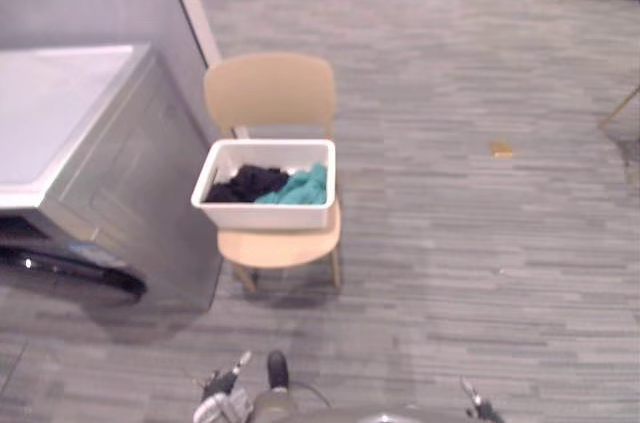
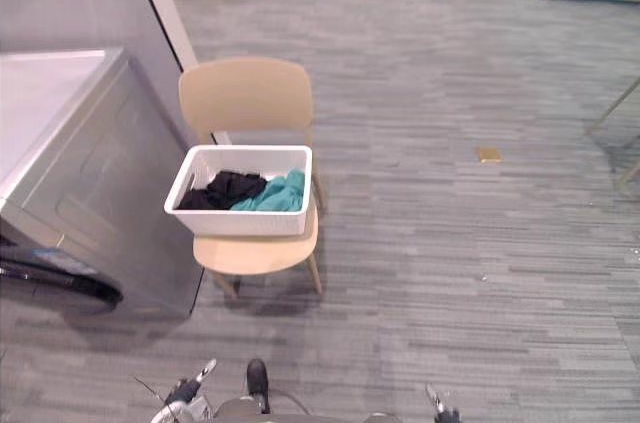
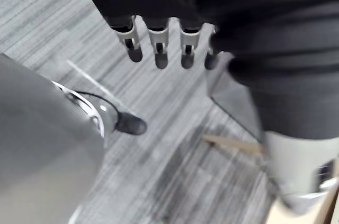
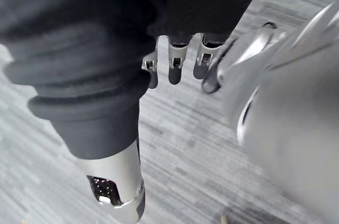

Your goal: Pick up the laundry basket with both hands and put the clothes into the washing machine.

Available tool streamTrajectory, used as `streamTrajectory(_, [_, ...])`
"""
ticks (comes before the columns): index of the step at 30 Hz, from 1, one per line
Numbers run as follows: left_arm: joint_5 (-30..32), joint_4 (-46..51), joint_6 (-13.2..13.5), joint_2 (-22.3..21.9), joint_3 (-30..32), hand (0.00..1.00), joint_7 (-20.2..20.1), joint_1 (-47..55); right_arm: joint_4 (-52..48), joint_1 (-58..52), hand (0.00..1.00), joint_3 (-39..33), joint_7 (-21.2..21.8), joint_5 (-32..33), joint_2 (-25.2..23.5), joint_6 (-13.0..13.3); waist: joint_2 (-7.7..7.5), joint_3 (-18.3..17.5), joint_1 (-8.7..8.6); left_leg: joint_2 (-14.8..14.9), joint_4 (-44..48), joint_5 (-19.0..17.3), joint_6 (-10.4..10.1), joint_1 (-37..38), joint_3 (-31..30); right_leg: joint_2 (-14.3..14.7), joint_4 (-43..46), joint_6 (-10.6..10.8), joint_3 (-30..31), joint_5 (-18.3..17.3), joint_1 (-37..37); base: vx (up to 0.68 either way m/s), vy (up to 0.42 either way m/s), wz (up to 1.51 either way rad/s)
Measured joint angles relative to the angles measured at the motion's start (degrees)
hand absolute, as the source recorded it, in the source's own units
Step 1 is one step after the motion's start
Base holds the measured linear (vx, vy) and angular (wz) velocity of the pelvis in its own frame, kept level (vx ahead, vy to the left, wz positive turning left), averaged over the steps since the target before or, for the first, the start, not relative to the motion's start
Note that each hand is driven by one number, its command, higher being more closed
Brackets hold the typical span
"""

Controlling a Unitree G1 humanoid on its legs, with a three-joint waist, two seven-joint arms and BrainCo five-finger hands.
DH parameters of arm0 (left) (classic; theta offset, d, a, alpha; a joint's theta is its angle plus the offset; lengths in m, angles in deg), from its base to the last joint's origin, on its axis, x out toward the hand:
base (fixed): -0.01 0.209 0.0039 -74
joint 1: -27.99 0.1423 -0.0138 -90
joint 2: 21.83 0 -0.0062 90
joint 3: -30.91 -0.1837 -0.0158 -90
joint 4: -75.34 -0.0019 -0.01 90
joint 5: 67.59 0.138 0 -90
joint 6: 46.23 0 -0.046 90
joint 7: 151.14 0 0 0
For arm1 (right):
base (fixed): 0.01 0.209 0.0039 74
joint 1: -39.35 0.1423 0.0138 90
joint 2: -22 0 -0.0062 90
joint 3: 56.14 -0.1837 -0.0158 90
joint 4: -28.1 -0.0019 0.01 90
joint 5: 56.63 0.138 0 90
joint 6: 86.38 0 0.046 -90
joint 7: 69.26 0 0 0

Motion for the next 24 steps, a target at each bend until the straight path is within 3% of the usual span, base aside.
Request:
streamTrajectory(5, [1.19, -2.31, -0.96, 0.39, 0.13, 0.0, -2.33, 0.1, 8.48, -0.51, 0.0, -4.81, -0.03, -4.83, 0.03, -0.99, 0.67, -1.11, -1.44, -0.21, -0.14, -1.02, -0.69, 5.4, 0.95, 0.04, -2.78, 0.03, 1.55, 1.36, 5.39, 0.01, -0.001, -0.2])
streamTrajectory(7, [1.44, -3.04, -0.94, 1.4, -3.43, 0.0, -3.5, -0.14, 9.47, -0.65, 0.0, -6.46, 0.02, -5.69, -0.26, -1.49, 0.49, -1.04, -1.62, -0.24, -0.2, -1.43, -0.96, 8.08, 0.45, 0.01, -2.72, -0.15, 1.28, 1.1, 8.11, -0.03, -0.018, 0.05])
streamTrajectory(10, [1.61, -2.92, -0.85, 2.2, -7.66, 0.0, -4.81, -0.44, 9.75, -0.21, 0.0, -6.67, 0.02, -5.72, 0.06, -1.49, 0.52, -0.56, -3.29, -0.81, -0.15, -1.69, -0.91, 8.37, -3.23, -0.42, 1.25, -0.53, -1.15, -1.8, 9.07, -0.08, -0.044, 0.44])
streamTrajectory(14, [0.47, -2.65, -0.73, 3.13, -9.57, 0.0, -4.63, 0.16, 9.69, 0.09, 0.0, -5.21, 0.01, -5.95, 0.82, -1.3, 0.25, -0.08, -3.34, -1.1, 0.71, -1.69, -0.92, 7.96, -7.67, -0.31, 6.63, -0.88, -3.25, -5.31, 9.49, -0.12, -0.081, 0.53])
streamTrajectory(18, [-0.78, -0.86, -0.69, 2.65, -11.03, 0.0, -4.61, 0.34, 10.05, 0.98, 0.0, -1.54, -0.17, -8.03, 3.52, -1.29, 2.32, 1.25, -3.35, -0.96, 3.84, -1.68, -0.9, 0.22, -17.05, 1.5, 11.98, -3.05, -9.49, -8.17, 7.4, -0.17, -0.13, 1.19])
streamTrajectory(19, [-1.12, -0.39, -0.62, 2.15, -10.85, 0.0, -4.64, 0.06, 10.21, 2.06, 0.0, -1.55, -0.45, -9.37, 4.66, -1.29, 3.36, 2.35, -3.55, -1.15, 2.61, -3.11, 1.27, -2.62, -18.56, 1.66, 13.47, -3.92, -14.09, -9.22, 6.51, -0.13, -0.11, 1.61])
streamTrajectory(20, [-1.13, -0.37, -0.62, 2.08, -10.73, 0.0, -4.6, -0.22, 10.2, 2.45, 0.0, -1.57, -0.73, -9.48, 4.92, -1.24, 3.2, 2.85, -3.64, -1.3, 2.09, -4.95, 3.85, -3.36, -17.88, 1.64, 13.04, -4.37, -16.05, -9.24, 6.75, -0.19, -0.115, 2.01])
streamTrajectory(21, [-1.21, -0.09, -0.4, 2.02, -9.74, 0.0, -4.62, -0.58, 10.19, 3.87, 0.0, -1.59, -1.27, -9.52, 5.04, -1.12, 2.57, 3.7, -3.4, -1.09, 1.75, -7.45, 7.03, -4.88, -12.32, 0.24, 12.61, -6.07, -19.12, -8.48, 6.47, -0.13, -0.013, 1.66])
streamTrajectory(22, [-1.17, 0.67, -0.1, 2.26, -8.33, 0.0, -4.58, -1.06, 10.02, 5.75, 0.0, -1.58, -1.29, -9.46, 5.55, -0.59, 2.11, 4.89, -3.51, -0.78, 6.85, -7.28, 7.15, -6.93, -4.9, -1.86, 12.7, -6.08, -23.39, -7.3, 6.42, -0.13, 0.005, 1.5])
streamTrajectory(24, [-0.99, 0.26, -0.16, 2.84, -6.11, 0.0, -4.28, -0.58, 9.87, 7.49, 0.0, -1.53, -1.23, -9.4, 5.77, -0.03, 1.41, 5.34, -3.51, -0.48, 20.77, -7.77, 7.69, -8.93, -0.61, -3.66, 11.83, -5.63, -26.99, -5.67, 6.41, -0.1, -0.044, 0.96])
